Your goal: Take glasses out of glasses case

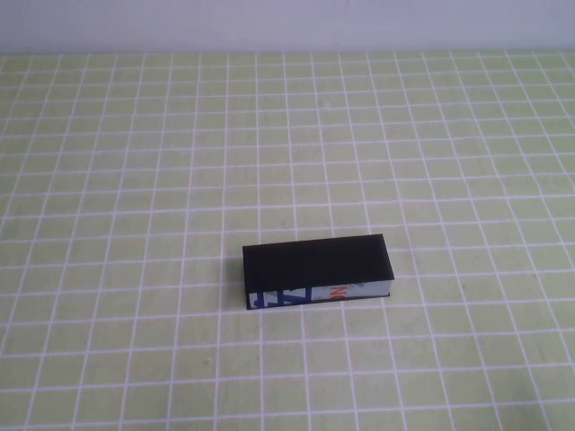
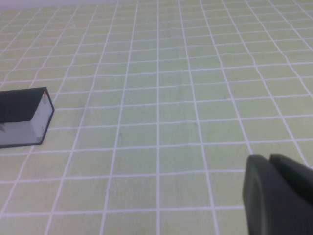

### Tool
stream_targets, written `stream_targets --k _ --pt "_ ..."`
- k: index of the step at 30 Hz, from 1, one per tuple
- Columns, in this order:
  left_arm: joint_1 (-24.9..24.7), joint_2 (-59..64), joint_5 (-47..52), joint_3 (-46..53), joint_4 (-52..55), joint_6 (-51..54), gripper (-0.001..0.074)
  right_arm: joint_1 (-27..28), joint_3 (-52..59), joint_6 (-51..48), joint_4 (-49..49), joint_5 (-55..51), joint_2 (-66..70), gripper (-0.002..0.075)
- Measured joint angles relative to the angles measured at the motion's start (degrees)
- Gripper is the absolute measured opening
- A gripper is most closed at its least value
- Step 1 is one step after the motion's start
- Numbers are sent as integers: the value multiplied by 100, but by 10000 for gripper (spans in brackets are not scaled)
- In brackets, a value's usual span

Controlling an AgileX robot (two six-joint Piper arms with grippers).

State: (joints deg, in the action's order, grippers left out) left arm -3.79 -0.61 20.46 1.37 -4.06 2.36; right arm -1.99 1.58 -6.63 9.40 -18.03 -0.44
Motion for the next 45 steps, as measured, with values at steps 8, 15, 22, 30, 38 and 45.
stream_targets --k 8,15,22,30,38,45 --pt "0 0 0 0 0 0 -4 0 0 0 0 0 0 -18" --pt "0 0 0 0 0 0 -4 0 0 0 0 0 0 -18" --pt "0 0 0 0 76 0 -4 0 0 0 0 0 0 -18" --pt "0 0 0 0 291 0 -4 0 0 0 0 0 0 -18" --pt "0 -9 -152 0 -167 -2 -4 0 0 0 0 0 0 -18" --pt "0 -9 -1048 0 -2564 -22 -4 0 0 0 0 0 0 -18"
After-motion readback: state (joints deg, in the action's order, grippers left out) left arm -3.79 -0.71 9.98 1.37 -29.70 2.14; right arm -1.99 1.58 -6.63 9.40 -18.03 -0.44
